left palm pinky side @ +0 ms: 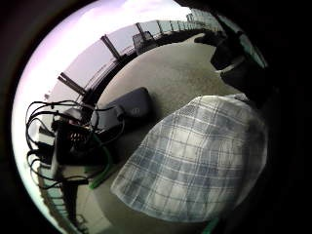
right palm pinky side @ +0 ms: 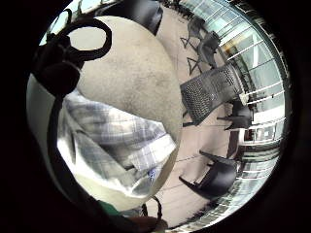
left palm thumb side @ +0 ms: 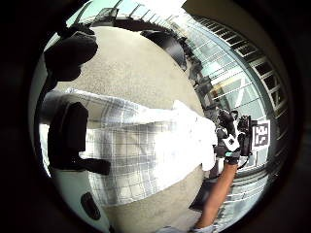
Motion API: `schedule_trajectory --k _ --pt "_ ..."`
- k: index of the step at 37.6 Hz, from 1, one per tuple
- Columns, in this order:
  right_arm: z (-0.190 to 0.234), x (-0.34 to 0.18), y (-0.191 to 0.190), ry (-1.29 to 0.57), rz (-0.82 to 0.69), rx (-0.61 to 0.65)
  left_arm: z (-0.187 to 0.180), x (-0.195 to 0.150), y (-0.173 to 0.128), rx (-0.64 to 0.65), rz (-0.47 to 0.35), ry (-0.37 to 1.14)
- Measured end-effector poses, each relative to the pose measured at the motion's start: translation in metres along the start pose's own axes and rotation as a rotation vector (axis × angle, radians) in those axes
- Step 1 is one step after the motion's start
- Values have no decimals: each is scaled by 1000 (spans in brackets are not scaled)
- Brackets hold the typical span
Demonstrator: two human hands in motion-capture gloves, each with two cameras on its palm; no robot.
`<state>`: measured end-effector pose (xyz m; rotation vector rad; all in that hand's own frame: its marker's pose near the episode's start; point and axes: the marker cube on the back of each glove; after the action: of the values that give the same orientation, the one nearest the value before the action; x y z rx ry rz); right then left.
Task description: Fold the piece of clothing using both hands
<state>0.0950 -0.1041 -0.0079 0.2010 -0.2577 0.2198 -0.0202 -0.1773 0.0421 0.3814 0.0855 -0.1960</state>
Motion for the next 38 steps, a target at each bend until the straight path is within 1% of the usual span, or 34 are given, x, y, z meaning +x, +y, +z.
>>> schedule_trajectory --k 2,3,5,7,9,11,13,17,20,23,26,30,32,33,35,37,38 --pt "-2 23 16 -63 92 21 25 -6 -9 36 27 -21" --pt "-1 32 23 -90 125 19 28 -6 -9 45 40 -33" --pt "3 47 33 -113 176 -18 21 -3 -4 63 70 -48" --pt "9 61 43 -86 220 -101 4 4 4 86 105 -55" --pt "20 77 53 -9 270 -230 -11 11 16 64 147 -66" --pt "31 92 62 69 312 -355 -13 15 28 -6 184 -87" --pt "40 100 65 94 323 -412 -4 16 36 -88 205 -94" --pt "52 101 61 89 328 -388 22 14 41 -228 216 -38" --pt "55 96 61 129 339 -388 28 10 39 -266 202 -2" --pt "55 90 62 183 347 -390 28 8 41 -297 193 0" --pt "55 85 57 233 333 -313 29 8 43 -314 185 -18" --pt "53 75 45 248 289 -188 29 9 45 -332 189 -23" --pt "49 70 44 249 296 -176 27 10 45 -335 192 4" --pt "45 67 44 242 311 -189 25 10 45 -346 188 29" --pt "33 60 43 192 338 -214 16 10 50 -407 165 98" --pt "20 49 36 70 339 -207 3 10 55 -463 131 170" --pt "14 42 29 -14 332 -195 -6 10 54 -464 118 202"
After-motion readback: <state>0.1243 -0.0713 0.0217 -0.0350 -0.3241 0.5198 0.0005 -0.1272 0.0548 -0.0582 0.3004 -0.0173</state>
